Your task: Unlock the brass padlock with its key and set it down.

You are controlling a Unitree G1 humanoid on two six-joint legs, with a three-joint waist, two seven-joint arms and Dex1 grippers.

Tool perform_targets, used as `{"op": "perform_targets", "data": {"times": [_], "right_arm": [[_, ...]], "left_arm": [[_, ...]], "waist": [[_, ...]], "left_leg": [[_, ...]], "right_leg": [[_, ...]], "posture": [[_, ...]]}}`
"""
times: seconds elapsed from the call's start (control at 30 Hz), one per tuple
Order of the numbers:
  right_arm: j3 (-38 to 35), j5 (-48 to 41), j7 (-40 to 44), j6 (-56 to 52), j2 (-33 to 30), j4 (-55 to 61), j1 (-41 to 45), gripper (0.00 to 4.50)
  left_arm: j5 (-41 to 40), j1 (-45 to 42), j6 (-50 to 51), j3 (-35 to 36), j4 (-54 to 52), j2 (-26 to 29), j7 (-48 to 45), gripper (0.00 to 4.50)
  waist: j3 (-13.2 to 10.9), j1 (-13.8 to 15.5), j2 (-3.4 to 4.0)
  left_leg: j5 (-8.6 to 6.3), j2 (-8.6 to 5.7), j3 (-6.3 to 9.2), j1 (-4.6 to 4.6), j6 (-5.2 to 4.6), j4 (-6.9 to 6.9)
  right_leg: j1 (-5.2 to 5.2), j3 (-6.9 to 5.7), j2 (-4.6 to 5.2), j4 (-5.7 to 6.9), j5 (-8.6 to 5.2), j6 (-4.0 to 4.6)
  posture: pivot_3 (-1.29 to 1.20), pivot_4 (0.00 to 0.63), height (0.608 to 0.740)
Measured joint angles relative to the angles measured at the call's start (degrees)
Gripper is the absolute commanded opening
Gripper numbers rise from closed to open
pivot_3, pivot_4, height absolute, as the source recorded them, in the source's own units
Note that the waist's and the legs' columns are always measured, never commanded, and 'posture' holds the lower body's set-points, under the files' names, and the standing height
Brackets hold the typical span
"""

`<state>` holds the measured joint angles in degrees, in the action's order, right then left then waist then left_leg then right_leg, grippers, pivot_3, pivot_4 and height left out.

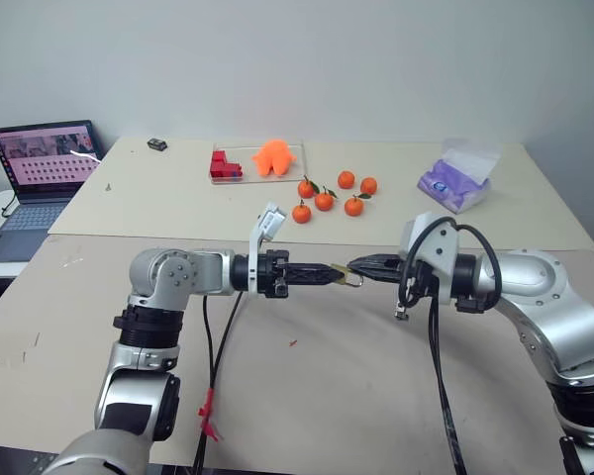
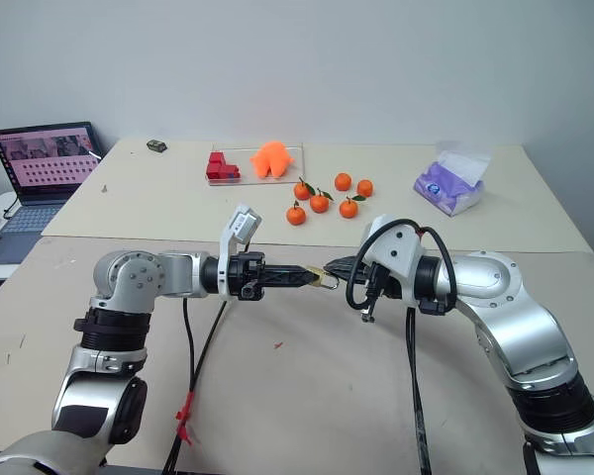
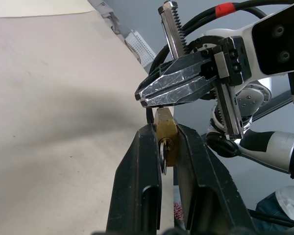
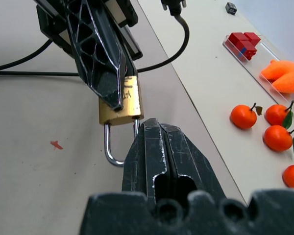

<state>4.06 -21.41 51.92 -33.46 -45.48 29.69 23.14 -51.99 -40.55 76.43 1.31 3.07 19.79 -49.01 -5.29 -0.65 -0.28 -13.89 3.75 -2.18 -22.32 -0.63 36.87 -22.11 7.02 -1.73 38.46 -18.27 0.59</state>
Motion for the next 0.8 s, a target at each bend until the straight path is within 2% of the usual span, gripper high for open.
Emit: {"op": "perform_targets", "data": {"times": [0.4, 0.8], "right_arm": [[-0.8, -0.3, 1.0, 0.1, -1.4, 0.0, 1.1, 0.03], [-1.1, -0.2, 0.9, 0.7, -1.5, 0.2, -3.4, 0.03]], "left_arm": [[0.3, -0.1, -0.6, -0.5, 0.4, -0.1, 0.0, 0.02], [0.0, -1.8, -0.4, -0.2, 1.0, 0.0, 0.0, 0.02]], "waist": [[0.0, 0.0, 0.00], [0.0, 0.0, 0.00]], "left_leg": [[0.00, 0.00, 0.00, -0.01, 0.00, 0.00], [0.00, -0.01, 0.00, 0.00, 0.00, 0.00]], "right_leg": [[0.00, 0.00, 0.01, -0.01, 0.00, 0.00], [0.01, 0.00, 0.01, 0.00, 0.00, 0.00]], "posture": [[0.00, 0.150, 0.673], [0.00, 0.150, 0.673]]}}
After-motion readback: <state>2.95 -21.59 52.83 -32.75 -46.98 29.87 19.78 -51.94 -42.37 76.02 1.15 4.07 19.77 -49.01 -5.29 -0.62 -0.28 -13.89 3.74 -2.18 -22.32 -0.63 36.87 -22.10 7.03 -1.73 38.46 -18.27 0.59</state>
